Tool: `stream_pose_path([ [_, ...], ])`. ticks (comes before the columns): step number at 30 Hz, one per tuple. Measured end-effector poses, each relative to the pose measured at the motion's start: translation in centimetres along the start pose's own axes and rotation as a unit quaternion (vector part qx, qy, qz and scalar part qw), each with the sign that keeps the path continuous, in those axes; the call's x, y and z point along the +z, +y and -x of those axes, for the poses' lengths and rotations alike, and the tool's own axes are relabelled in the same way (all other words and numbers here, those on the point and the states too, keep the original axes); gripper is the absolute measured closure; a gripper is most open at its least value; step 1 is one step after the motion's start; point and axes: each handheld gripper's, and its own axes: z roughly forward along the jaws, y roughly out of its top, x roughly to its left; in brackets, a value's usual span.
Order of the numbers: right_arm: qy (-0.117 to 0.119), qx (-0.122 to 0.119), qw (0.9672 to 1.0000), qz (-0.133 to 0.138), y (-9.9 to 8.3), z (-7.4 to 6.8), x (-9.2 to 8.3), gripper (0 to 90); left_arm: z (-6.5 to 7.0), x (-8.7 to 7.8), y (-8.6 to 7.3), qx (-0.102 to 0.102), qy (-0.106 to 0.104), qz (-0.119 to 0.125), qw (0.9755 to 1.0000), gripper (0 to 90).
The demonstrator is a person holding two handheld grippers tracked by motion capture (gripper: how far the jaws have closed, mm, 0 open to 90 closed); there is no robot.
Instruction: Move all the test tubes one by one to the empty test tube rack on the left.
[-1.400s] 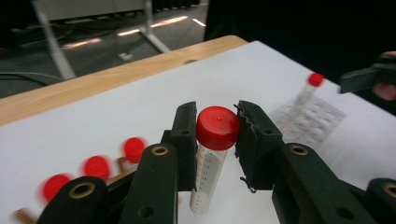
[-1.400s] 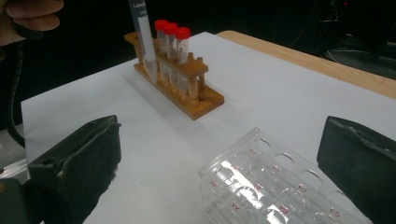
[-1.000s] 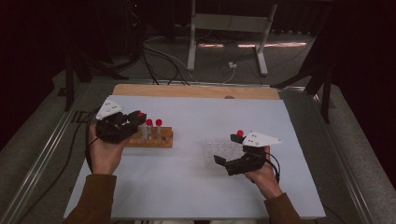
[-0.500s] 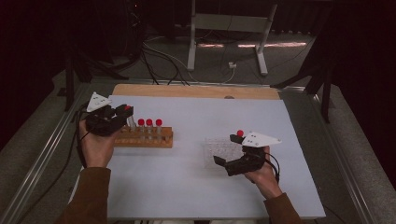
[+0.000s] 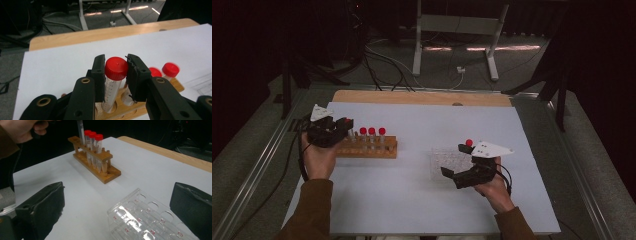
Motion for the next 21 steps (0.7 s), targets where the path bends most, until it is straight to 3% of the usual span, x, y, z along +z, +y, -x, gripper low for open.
stream_pose_path([
  [11,0.000,0.001,1.0000,0.001,0.0,0.1,-0.1,0.0,-0.5,1.3,-1.9,-0.015,0.000,-0.020,0.9997,70.7],
  [21,-0.002,0.001,1.0000,0.004,0.0,0.2,-0.2,0.0,-0.5,1.5,-2.5,-0.019,0.000,-0.015,0.9997,70.6],
])
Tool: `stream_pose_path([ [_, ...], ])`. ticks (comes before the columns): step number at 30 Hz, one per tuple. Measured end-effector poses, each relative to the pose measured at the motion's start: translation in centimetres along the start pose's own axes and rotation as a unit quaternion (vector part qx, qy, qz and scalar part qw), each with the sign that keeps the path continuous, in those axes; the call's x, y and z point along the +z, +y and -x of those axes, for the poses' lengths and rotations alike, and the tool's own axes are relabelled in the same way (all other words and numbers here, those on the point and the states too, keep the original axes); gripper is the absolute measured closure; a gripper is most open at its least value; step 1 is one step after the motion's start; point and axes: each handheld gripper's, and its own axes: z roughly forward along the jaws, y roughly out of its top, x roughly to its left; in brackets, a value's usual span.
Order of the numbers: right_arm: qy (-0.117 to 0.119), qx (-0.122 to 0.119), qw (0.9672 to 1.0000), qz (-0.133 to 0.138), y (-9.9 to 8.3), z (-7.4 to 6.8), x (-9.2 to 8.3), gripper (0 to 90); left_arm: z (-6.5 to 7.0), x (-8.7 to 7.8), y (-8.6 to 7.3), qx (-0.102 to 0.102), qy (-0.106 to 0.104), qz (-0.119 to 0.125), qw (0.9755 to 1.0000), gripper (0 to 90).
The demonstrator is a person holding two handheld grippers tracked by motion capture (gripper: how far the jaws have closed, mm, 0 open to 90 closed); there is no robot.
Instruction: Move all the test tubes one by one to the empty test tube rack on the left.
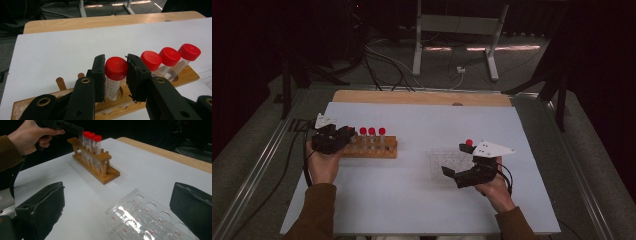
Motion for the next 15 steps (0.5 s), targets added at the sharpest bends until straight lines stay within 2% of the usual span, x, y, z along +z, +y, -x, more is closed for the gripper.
stream_pose_path([
  [7,-0.008,0.002,0.9999,0.007,0.1,0.3,-0.3,0.0,-0.2,-0.1,-0.4,-0.006,-0.002,0.006,1.0000,68.1],
  [10,-0.019,0.004,0.9997,0.015,0.2,0.5,-0.6,0.0,-0.3,-0.2,-0.4,-0.011,-0.001,0.007,0.9999,58.2],
  [12,-0.035,0.000,0.9992,0.020,0.3,0.8,-1.0,0.0,-0.3,-0.6,-0.4,-0.019,-0.001,0.019,0.9996,51.0],
  [15,-0.062,-0.007,0.9978,0.022,0.3,1.3,-1.5,0.0,-0.4,-1.4,-0.7,-0.034,-0.016,0.045,0.9983,44.4],
])
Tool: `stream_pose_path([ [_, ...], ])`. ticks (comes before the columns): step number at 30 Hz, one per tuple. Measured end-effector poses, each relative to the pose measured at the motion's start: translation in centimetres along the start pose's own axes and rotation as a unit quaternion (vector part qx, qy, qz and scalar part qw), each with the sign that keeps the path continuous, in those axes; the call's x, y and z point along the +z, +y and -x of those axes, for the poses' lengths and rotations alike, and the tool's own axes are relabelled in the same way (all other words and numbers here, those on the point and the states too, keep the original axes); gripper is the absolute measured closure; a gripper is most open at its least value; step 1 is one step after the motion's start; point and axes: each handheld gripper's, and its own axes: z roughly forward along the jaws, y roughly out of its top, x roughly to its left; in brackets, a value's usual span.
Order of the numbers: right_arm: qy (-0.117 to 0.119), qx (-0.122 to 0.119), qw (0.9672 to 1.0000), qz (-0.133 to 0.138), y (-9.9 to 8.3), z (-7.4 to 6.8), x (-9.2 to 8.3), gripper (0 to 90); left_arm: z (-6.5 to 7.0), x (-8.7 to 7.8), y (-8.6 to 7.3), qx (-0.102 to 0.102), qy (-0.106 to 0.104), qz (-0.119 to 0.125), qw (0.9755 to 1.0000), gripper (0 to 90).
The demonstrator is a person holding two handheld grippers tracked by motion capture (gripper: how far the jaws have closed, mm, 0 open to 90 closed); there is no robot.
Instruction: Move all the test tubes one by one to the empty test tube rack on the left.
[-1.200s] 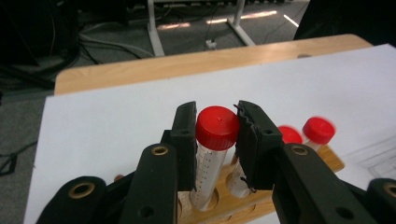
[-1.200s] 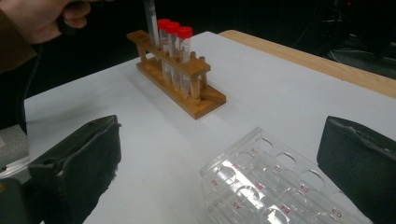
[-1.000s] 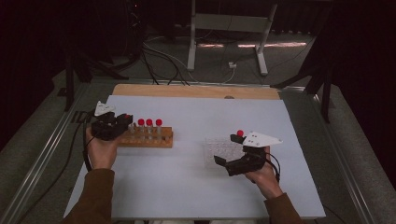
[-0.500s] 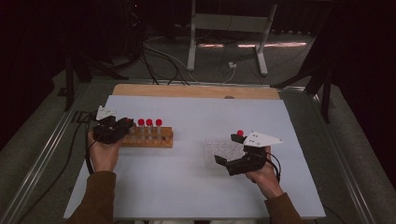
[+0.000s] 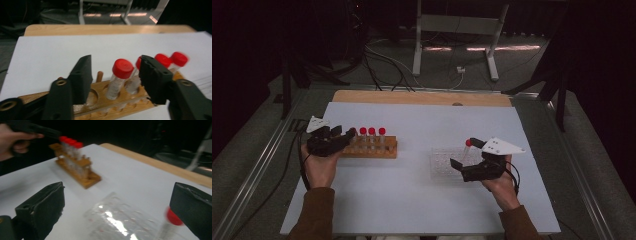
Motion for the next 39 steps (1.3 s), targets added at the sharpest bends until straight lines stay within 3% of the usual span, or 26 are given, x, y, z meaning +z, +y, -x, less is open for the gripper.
stream_pose_path([
  [4,-0.044,-0.002,0.9990,-0.010,-0.2,1.0,-0.2,0.0,0.1,-0.6,-0.4,-0.006,-0.028,0.007,0.9996,38.1],
  [5,-0.046,0.001,0.9989,-0.011,-0.2,1.2,-0.2,0.0,0.2,-0.8,-0.6,-0.007,-0.034,0.012,0.9993,36.6],
  [10,-0.059,0.025,0.9978,-0.017,-0.9,2.5,0.0,1.4,1.3,-1.6,-1.3,-0.002,-0.022,0.031,0.9993,17.4],
  [12,-0.068,0.030,0.9970,-0.024,-1.2,3.0,0.2,1.4,1.7,-1.8,-1.5,-0.001,-0.021,0.039,0.9990,15.8],
  [17,-0.083,0.033,0.9953,-0.036,-1.9,3.7,1.0,7.1,2.9,-2.0,-1.8,0.017,-0.035,0.026,0.9989,1.8],
  [20,-0.094,0.019,0.9947,-0.038,-2.2,3.8,1.3,20.7,3.6,-2.0,-1.6,0.035,-0.035,0.022,0.9985,0.6],
  [24,-0.109,0.005,0.9933,-0.039,-2.7,3.7,1.7,38.5,4.3,-2.2,-1.4,0.044,-0.043,0.022,0.9979,0.5],
  [33,-0.112,0.014,0.9921,-0.056,-4.1,4.3,2.6,62.8,5.1,-2.8,-1.2,0.054,-0.052,0.026,0.9968,0.6],
  [39,-0.110,0.015,0.9912,-0.072,-4.7,4.5,3.2,69.0,5.1,-2.8,-1.4,0.050,-0.057,0.024,0.9969,0.6],
])
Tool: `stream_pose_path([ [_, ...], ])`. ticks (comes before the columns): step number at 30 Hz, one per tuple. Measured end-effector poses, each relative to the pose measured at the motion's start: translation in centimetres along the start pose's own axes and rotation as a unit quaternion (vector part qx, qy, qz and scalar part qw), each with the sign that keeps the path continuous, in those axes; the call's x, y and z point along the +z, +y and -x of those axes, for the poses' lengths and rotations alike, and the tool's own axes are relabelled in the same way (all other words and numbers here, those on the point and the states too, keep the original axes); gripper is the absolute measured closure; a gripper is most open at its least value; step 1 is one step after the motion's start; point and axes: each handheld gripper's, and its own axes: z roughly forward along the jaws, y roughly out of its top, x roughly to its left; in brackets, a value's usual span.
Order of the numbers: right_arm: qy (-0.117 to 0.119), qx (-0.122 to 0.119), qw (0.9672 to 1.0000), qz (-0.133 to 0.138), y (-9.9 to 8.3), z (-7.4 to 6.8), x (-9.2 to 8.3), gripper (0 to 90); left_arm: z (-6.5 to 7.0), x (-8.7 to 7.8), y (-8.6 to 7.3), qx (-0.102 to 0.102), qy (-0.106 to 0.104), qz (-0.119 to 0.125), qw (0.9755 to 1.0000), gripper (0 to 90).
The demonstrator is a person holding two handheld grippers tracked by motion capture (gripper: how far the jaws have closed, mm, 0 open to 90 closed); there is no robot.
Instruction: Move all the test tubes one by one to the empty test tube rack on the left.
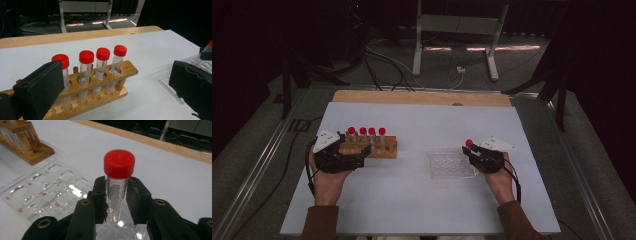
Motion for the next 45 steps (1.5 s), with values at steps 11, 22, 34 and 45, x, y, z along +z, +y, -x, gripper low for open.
stream_pose_path([
  [11,-0.004,0.008,0.9998,0.018,0.1,0.0,-0.4,73.7,-0.1,-0.1,-0.3,0.002,0.003,0.001,1.0000,0.6],
  [22,-0.003,0.020,0.9987,0.048,0.9,0.1,-1.6,73.7,0.1,0.2,-0.3,0.007,-0.005,-0.010,0.9999,0.5],
  [34,0.005,0.022,0.9976,0.065,1.9,0.3,-2.9,73.8,1.3,0.2,0.3,0.017,-0.026,-0.015,0.9994,0.6],
  [45,0.020,0.024,0.9967,0.075,3.2,-0.6,-4.1,73.8,3.9,1.1,1.9,0.054,-0.049,-0.029,0.9969,0.6],
])
